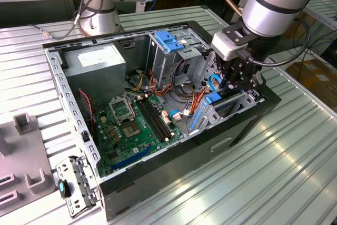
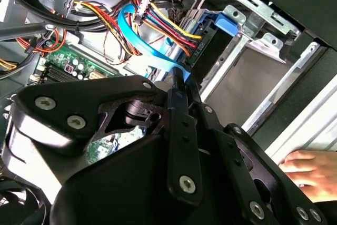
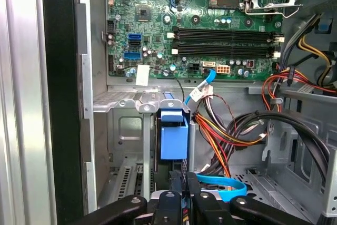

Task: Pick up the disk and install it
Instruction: 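Insert the second disk wire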

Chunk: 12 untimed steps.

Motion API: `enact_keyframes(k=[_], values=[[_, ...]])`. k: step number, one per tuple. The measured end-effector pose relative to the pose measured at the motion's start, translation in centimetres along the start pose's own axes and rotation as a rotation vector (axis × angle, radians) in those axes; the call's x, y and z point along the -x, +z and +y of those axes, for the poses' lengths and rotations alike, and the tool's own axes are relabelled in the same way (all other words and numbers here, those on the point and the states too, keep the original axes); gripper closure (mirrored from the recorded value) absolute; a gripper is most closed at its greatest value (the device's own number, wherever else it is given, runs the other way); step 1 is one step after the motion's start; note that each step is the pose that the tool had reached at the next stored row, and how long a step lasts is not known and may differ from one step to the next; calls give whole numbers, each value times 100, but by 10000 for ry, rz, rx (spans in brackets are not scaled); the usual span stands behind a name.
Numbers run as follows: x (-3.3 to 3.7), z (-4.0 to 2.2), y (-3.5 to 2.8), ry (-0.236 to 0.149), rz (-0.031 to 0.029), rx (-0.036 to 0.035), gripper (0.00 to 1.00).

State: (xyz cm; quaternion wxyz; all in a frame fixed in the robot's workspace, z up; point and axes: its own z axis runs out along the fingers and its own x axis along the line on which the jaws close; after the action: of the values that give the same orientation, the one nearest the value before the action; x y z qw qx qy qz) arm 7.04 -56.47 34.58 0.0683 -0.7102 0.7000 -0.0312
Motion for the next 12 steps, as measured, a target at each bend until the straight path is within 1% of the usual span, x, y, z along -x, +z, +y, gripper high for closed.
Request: enact_keyframes(k=[5, 8, 9, 12], values=[[-1, 3, 20, 6, -36, 0, 84], [-5, 7, 45, 12, -76, -2, 84], [-11, 9, 63, 12, -78, -1, 84], [-15, 10, 68, 17, -82, 0, 84]])
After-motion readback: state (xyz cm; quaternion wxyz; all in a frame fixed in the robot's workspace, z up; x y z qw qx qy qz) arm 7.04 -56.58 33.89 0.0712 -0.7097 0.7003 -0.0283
